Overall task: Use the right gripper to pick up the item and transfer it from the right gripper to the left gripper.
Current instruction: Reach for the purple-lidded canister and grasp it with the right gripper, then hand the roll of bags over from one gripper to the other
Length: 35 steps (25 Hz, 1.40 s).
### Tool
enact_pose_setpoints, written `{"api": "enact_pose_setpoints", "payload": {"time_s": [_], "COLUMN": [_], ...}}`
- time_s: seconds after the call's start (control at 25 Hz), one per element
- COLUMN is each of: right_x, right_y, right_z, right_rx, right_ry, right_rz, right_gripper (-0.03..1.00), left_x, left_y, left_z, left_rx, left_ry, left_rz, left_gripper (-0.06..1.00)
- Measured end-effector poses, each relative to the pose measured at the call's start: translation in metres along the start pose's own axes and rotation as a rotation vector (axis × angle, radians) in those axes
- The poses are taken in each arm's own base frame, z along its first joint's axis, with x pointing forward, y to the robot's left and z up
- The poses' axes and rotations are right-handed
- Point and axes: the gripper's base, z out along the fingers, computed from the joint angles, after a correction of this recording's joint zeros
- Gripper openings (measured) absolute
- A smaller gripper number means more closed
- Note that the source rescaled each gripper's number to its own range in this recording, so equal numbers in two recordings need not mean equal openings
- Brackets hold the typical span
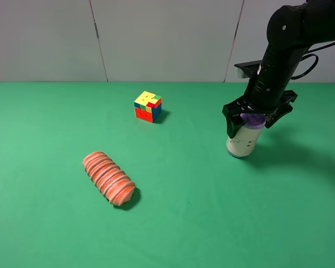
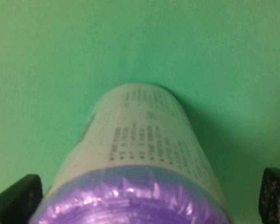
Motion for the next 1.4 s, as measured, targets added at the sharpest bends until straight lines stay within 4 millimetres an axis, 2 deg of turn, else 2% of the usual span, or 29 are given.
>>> {"api": "enact_pose_setpoints", "payload": {"time_s": [0.16,0.2,0.24,0.28,1.12,1.28,1.4], "right_x": [0.000,0.000,0.000,0.000,0.000,0.000,0.001], "right_y": [0.002,0.003,0.003,0.003,0.003,0.004,0.007], "right_z": [0.000,0.000,0.000,0.000,0.000,-0.015,-0.044], "right_rx": [-0.007,-0.007,-0.007,-0.012,-0.013,-0.023,-0.049], "right_ry": [0.000,-0.001,-0.002,-0.001,-0.006,-0.033,-0.095], "right_rz": [-0.006,-0.009,-0.017,-0.014,-0.035,-0.029,-0.017], "right_gripper": [0.99,0.80,0.49,0.01,0.00,0.00,0.00], "left_x": [0.000,0.000,0.000,0.000,0.000,0.000,0.000], "left_y": [0.000,0.000,0.000,0.000,0.000,0.000,0.000], "left_z": [0.000,0.000,0.000,0.000,0.000,0.000,0.000], "left_rx": [0.000,0.000,0.000,0.000,0.000,0.000,0.005], "left_ry": [0.000,0.000,0.000,0.000,0.000,0.000,0.000], "left_rz": [0.000,0.000,0.000,0.000,0.000,0.000,-0.002], "left_gripper": [0.97,0.97,0.97,0.97,0.97,0.97,0.97]}}
